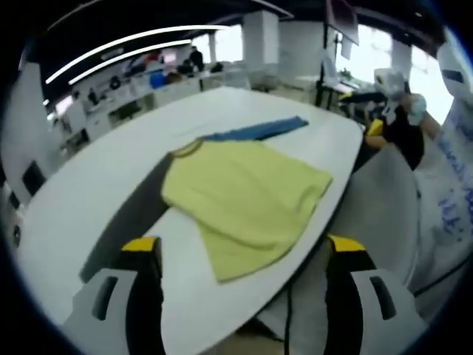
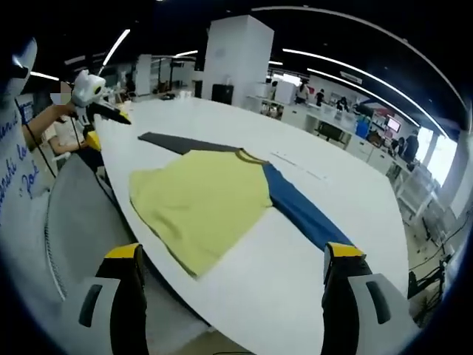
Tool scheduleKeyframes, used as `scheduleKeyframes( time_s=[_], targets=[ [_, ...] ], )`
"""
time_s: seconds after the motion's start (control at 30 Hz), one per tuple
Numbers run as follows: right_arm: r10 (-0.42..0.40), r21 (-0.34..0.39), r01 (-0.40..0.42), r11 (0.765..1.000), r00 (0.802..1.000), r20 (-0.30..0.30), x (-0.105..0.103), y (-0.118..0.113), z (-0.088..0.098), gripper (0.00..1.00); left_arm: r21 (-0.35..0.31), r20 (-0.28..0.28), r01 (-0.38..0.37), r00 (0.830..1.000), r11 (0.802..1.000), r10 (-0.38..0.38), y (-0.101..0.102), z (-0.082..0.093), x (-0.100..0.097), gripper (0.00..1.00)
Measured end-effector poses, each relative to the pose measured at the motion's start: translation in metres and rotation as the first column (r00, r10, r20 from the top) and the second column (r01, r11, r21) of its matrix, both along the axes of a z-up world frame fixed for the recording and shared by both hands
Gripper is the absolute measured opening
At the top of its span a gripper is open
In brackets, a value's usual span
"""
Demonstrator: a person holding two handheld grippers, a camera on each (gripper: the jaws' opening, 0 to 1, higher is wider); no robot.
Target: Fold the garment on the visible template until the final outline fits inside the template.
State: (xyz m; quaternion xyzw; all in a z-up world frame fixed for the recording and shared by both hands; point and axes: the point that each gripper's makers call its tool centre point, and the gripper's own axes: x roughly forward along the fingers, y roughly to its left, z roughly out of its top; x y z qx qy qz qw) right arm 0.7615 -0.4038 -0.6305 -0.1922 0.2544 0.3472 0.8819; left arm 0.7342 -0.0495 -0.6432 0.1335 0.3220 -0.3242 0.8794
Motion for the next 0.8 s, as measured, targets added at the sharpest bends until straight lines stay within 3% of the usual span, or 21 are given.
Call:
scheduleKeyframes(
  time_s=[0.23,0.3,0.43,0.6,0.73,0.8],
  targets=[
    [0.000,0.020,0.001,1.000,0.999,-0.040,-0.002,0.013,-0.012,0.99,0.004,-0.029,0.017,0.999,1.000,-0.017,0.005,-0.010,0.009,0.71],
    [0.007,0.021,-0.006,1.000,0.998,-0.066,-0.004,0.017,-0.019,0.95,0.001,-0.038,0.012,0.999,1.000,-0.012,0.007,-0.014,0.012,0.67],
    [0.021,0.007,-0.020,1.000,0.995,-0.096,-0.002,0.018,-0.031,0.90,-0.043,-0.116,-0.005,0.993,0.999,0.000,0.007,-0.031,0.006,0.51],
    [0.014,0.044,-0.008,0.999,0.992,-0.122,0.000,0.026,-0.038,0.81,-0.041,-0.121,-0.030,0.992,0.999,0.025,0.014,-0.049,0.012,0.53],
    [0.042,0.017,-0.040,0.999,0.987,-0.156,-0.004,0.034,-0.053,0.78,-0.057,-0.146,-0.062,0.988,0.996,0.054,0.019,-0.055,0.014,0.41],
    [0.048,0.014,-0.046,0.999,0.984,-0.173,-0.006,0.038,-0.061,0.76,-0.012,-0.141,-0.055,0.989,0.998,0.053,0.022,-0.062,0.015,0.42]
  ],
)
